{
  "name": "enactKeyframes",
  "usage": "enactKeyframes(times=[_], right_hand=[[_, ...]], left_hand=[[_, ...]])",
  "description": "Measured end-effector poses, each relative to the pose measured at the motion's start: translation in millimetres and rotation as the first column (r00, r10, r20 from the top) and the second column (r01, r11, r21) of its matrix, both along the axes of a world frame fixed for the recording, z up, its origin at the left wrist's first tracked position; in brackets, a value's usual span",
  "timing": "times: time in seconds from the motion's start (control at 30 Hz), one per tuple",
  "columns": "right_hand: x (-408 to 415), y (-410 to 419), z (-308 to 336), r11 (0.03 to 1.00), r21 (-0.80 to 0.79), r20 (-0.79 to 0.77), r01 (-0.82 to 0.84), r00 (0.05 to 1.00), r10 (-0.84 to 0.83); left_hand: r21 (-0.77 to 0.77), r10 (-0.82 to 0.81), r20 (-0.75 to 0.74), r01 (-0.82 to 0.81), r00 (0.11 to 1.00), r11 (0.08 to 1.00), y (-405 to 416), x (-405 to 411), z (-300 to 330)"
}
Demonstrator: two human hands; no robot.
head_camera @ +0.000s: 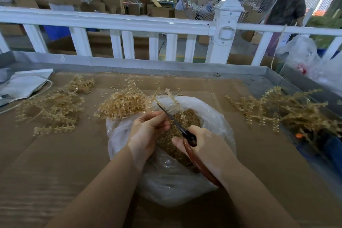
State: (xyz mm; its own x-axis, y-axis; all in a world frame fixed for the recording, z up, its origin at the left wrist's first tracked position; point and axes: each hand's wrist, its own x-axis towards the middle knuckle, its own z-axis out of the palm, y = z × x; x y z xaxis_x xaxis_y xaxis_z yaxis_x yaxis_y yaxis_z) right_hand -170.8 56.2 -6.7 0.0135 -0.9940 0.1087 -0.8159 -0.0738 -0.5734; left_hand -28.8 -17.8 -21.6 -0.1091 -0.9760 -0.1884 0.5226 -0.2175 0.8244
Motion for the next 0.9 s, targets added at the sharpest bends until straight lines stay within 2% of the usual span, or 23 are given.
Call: enactKeyframes(times=[0.27,0.9], right_hand=[[4.3,-2.0,2.5,0.999,-0.029,-0.003,0.016,1.0,-0.016],[3.2,-3.3,-2.6,0.995,-0.103,-0.074,-0.001,0.997,-0.007]], left_hand=[[0.016,-0.078,-0.01,0.078,0.997,0.997,0.2,0.1,1.5],[0.043,-0.085,-0.038,0.087,0.996,0.995,-4.6,2.6,-2.6]])
